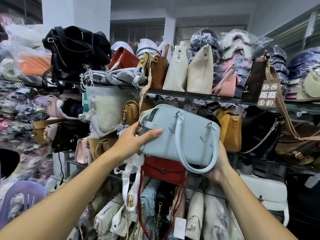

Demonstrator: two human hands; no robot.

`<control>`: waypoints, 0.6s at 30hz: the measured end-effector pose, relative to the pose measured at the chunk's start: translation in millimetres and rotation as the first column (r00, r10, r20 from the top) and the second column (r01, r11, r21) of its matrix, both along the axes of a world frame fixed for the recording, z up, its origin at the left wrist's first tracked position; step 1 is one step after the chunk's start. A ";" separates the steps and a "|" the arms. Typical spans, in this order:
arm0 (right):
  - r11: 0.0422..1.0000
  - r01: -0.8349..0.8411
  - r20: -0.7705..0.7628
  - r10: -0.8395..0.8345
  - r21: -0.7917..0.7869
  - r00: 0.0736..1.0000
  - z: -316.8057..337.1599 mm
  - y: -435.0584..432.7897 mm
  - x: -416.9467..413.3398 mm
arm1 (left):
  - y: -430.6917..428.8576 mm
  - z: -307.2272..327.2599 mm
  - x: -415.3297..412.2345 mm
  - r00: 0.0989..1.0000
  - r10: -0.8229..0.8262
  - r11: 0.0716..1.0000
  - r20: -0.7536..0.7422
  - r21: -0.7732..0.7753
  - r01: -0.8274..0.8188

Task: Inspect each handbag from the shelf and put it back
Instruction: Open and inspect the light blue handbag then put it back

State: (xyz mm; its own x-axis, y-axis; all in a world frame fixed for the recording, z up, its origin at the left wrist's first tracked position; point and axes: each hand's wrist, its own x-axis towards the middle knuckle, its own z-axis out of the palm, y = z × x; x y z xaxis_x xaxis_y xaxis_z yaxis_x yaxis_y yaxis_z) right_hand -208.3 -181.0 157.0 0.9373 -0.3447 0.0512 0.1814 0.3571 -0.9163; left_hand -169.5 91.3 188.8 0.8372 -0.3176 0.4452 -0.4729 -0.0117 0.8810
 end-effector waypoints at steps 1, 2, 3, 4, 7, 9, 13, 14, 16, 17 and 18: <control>1.000 0.008 -0.024 -0.008 -0.002 1.000 -1.3 -3.2 3.3 | -1.3 0.5 -0.7 1.000 0.021 1.000 0.003 0.006 -0.021; 0.999 0.038 -0.047 -0.039 -0.010 0.998 -1.1 -3.5 3.4 | -2.5 1.9 -2.1 0.999 0.036 0.999 0.004 0.015 -0.036; 0.999 0.048 -0.078 -0.048 -0.004 0.996 -3.1 -4.7 5.9 | -2.7 2.8 -2.3 0.999 0.050 0.998 0.003 0.025 -0.050; 0.999 0.039 -0.106 -0.038 0.006 0.994 -4.0 -5.1 6.5 | -3.1 4.4 -3.0 0.998 0.068 0.997 -0.001 0.040 -0.068; 0.999 -0.030 -0.166 0.033 0.021 0.986 -4.9 -7.7 4.2 | -4.5 10.0 -5.7 0.991 0.134 0.989 -0.024 0.073 -0.132; 0.996 -0.090 -0.197 0.092 0.015 0.976 -6.0 -9.1 1.0 | -5.8 14.8 -7.2 0.981 0.187 0.980 -0.060 0.079 -0.182; 0.988 -0.154 -0.238 0.145 -0.021 0.960 -10.4 -15.4 -0.4 | -6.4 22.0 -12.2 0.973 0.154 0.988 -0.170 0.048 -0.148; 0.987 -0.159 -0.239 0.146 -0.038 0.960 -10.1 -15.2 -1.9 | -6.0 23.3 -12.8 0.972 0.136 0.991 -0.190 0.044 -0.130; 0.987 -0.148 -0.231 0.131 -0.060 0.964 -12.4 -19.0 0.9 | -5.0 25.0 -15.2 0.959 0.127 0.991 -0.253 0.074 -0.112; 0.988 -0.147 -0.223 0.131 -0.056 0.966 -13.5 -20.7 3.6 | -4.7 25.0 -16.5 0.947 0.122 0.991 -0.296 0.094 -0.098; 0.988 -0.145 -0.215 0.131 -0.047 0.968 -14.4 -22.1 6.5 | -4.6 25.0 -17.8 0.938 0.107 0.991 -0.329 0.109 -0.075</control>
State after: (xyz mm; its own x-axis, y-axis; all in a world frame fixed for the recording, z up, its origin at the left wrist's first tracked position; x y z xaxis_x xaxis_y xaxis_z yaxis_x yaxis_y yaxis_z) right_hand -201.8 -203.1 142.5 0.9674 -0.2138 -0.1356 -0.0654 0.3064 -0.9497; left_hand -187.3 86.6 213.8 0.9596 -0.2599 0.1075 -0.1453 -0.1307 0.9807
